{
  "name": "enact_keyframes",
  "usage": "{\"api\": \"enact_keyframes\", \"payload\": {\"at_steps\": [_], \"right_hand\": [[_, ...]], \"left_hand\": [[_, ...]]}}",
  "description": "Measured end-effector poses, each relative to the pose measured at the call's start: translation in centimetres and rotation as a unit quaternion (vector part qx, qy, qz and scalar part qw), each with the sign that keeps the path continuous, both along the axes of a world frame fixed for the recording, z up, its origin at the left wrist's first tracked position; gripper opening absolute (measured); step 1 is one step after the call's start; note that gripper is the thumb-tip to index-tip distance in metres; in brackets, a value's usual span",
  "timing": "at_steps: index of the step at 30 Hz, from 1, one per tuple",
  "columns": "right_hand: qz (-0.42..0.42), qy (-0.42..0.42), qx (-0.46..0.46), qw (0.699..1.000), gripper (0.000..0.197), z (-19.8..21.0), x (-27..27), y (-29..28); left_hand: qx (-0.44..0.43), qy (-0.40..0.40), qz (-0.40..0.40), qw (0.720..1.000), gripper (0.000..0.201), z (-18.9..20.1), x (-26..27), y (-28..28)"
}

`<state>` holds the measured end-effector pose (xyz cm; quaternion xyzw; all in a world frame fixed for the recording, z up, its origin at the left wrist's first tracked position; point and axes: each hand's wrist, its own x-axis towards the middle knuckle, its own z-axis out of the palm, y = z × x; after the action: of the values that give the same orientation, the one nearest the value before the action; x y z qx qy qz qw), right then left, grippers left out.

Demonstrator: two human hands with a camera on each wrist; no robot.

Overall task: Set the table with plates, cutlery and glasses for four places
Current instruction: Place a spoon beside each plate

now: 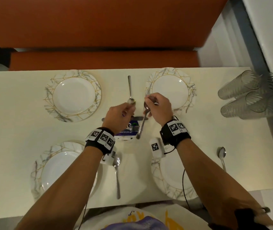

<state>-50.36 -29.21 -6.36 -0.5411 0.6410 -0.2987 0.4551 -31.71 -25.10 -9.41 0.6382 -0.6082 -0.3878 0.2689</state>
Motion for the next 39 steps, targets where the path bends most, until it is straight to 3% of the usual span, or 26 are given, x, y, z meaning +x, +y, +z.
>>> {"api": "enact_keyframes", "payload": {"at_steps": [5, 11, 14, 22, 27, 30, 35, 39], "right_hand": [[-0.012, -0.052, -0.022, 0.998, 0.006, 2.0, 6.8, 1.2], [-0.036, -0.097, -0.024, 0.994, 0.005, 4.1, 15.4, 4.3], [-0.050, -0.068, -0.039, 0.996, 0.005, 3.9, 19.7, 5.4], [0.020, 0.006, -0.016, 1.000, 0.011, 2.7, 27.8, 8.7], [0.065, -0.017, 0.059, 0.996, 0.019, 1.9, 31.3, 10.6], [0.062, -0.049, 0.097, 0.992, 0.021, 1.6, 33.0, 11.3], [0.051, -0.077, 0.140, 0.986, 0.023, 0.5, 34.3, 11.7], [0.072, -0.055, 0.166, 0.982, 0.018, -0.2, 34.4, 11.6]], "left_hand": [[0.023, 0.129, 0.065, 0.989, 0.009, 2.3, 3.8, 5.2], [0.067, 0.204, 0.104, 0.971, 0.014, 3.9, 13.6, 9.1], [0.066, 0.232, 0.150, 0.959, 0.016, 4.7, 18.5, 10.4], [0.019, 0.355, 0.315, 0.880, 0.026, 5.8, 30.1, 9.9], [-0.005, 0.362, 0.371, 0.855, 0.035, 5.6, 31.6, 7.8], [-0.008, 0.342, 0.377, 0.861, 0.028, 4.6, 31.2, 7.3], [0.027, 0.295, 0.333, 0.895, 0.027, 2.1, 31.5, 7.3], [0.051, 0.274, 0.314, 0.908, 0.025, 0.6, 33.2, 6.2]]}}
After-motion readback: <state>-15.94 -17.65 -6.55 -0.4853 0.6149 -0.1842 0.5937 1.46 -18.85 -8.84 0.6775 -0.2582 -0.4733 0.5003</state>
